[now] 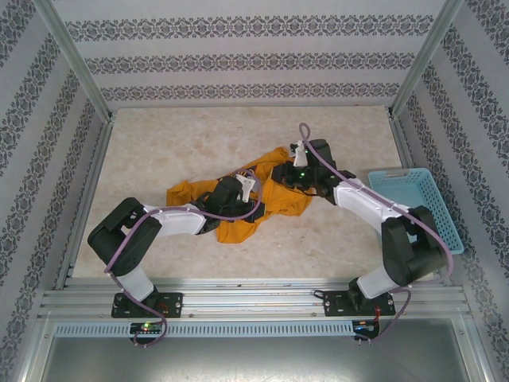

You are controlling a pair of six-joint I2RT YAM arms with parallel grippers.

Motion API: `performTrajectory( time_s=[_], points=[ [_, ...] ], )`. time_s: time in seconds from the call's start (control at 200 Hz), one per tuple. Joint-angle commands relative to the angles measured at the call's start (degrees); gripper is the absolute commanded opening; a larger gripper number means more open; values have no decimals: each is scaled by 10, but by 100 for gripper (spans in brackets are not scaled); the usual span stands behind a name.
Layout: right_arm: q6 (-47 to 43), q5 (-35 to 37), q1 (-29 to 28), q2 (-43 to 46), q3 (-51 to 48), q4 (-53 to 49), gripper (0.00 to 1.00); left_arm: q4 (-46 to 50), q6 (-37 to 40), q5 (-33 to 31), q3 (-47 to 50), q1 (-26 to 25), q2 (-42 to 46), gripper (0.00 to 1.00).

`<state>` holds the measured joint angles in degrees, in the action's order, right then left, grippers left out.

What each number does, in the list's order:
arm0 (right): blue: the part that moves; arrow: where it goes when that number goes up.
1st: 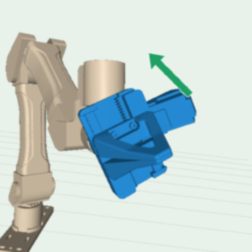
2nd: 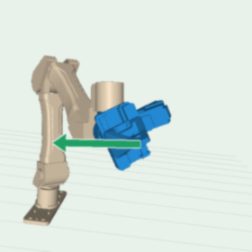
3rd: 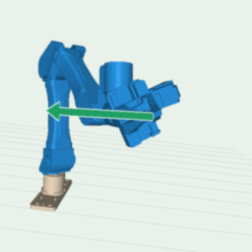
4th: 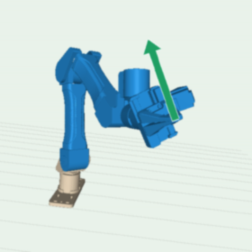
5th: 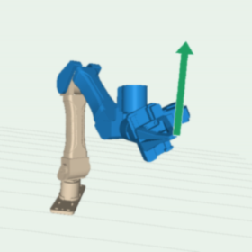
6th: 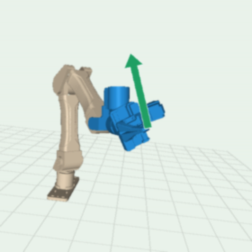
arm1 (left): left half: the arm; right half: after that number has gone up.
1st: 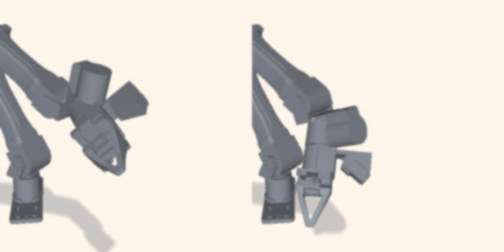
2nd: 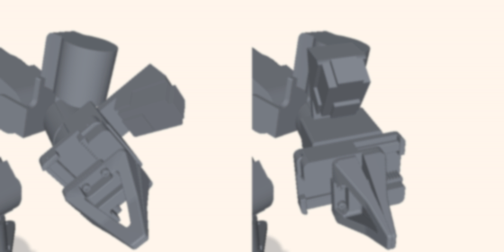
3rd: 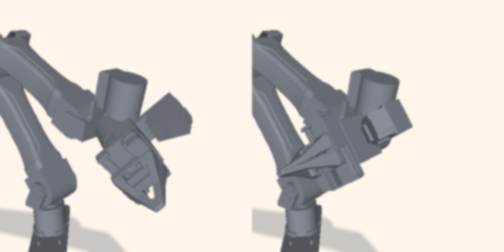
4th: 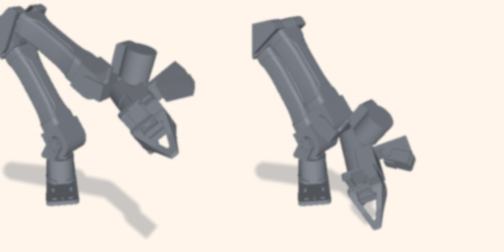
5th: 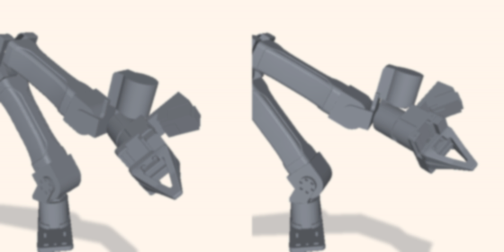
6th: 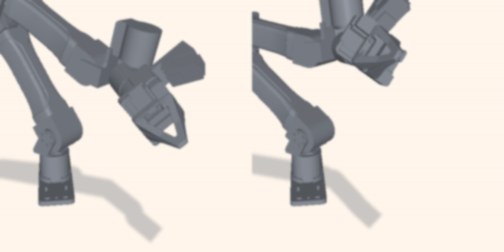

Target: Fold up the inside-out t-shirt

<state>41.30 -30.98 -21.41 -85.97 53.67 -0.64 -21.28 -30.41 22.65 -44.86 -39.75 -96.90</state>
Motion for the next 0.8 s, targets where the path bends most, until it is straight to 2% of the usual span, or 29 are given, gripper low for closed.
performTrajectory(
  time_s=[0.0, 0.155, 0.345, 0.475, 0.679, 0.799],
  points=[
    [7, 3, 10, 41, -4, -11, 11, -14, -3, -5, 8, 1, 7, 0],
    [-30, 21, 14, 62, -8, -51, 13, -16, -3, -3, 7, 1, 6, 1],
    [-84, 80, 10, 54, -31, -78, 37, -14, -3, -2, 4, 1, 7, 0],
    [-90, 87, 4, 35, -32, -74, 43, -11, -3, 4, 0, 1, 8, 1],
    [-87, 90, -30, -18, -12, -55, 60, -8, -4, 26, -8, -5, 12, 1],
    [-68, 76, -44, -59, 0, -30, 60, -11, -3, 38, -10, -11, 15, 1]
  ],
)
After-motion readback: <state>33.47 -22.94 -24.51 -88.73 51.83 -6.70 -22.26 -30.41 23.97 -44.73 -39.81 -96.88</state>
